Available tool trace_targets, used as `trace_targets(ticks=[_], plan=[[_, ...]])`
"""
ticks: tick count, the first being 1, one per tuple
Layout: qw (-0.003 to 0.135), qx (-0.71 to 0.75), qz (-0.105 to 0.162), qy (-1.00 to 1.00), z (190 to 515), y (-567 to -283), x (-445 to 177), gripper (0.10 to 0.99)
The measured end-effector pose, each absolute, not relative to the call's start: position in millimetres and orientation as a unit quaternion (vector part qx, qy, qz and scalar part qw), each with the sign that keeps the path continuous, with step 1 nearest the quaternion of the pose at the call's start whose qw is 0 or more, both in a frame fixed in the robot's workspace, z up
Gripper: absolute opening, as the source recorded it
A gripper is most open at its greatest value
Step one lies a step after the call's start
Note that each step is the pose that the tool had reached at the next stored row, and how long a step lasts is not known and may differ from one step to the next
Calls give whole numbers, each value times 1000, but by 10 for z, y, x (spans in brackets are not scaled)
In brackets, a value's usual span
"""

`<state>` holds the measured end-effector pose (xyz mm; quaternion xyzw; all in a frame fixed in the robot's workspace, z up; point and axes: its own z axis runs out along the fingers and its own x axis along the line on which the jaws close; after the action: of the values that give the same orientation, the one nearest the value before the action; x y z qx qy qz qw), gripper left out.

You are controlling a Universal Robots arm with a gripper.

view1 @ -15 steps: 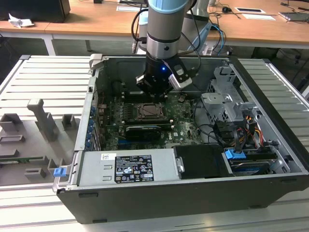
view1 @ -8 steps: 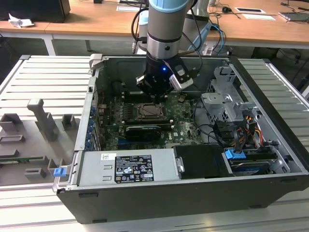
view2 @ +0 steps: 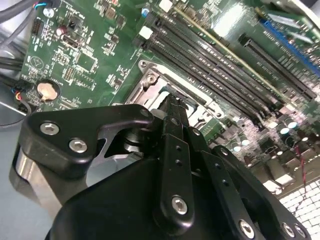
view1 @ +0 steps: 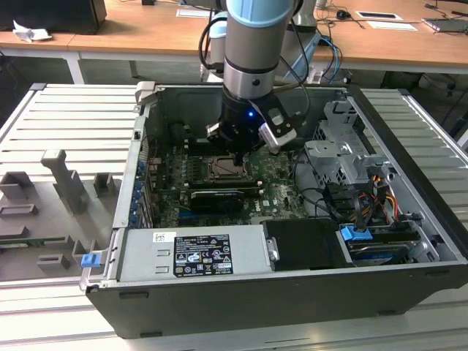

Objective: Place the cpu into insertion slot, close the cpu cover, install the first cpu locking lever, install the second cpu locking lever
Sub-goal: 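Install the second cpu locking lever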

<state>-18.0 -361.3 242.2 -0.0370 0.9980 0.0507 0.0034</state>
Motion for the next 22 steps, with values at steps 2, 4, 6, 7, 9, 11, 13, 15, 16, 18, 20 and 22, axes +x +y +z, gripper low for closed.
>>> trace_targets(ticks=[2, 4, 6, 7, 9, 11, 13, 15, 16, 18, 20, 22], plan=[[2, -37, 51, 998, 2423, -3638, -180, 106], [2, -37, 51, 998, 2423, -3665, -179, 106], [2, -37, 52, 998, 2422, -3741, -179, 106], [2, -37, 54, 998, 2423, -3765, -179, 106], [2, -37, 59, 998, 2423, -3771, -179, 106], [3, -37, 70, 997, 2422, -3771, -180, 106], [3, -37, 75, 997, 2421, -3772, -180, 106], [3, -37, 75, 996, 2418, -3775, -182, 106], [3, -37, 75, 996, 2419, -3778, -183, 106], [3, -37, 75, 996, 2419, -3779, -186, 106], [3, -37, 75, 996, 2418, -3779, -187, 106], [3, -37, 75, 996, 2418, -3779, -198, 106]])
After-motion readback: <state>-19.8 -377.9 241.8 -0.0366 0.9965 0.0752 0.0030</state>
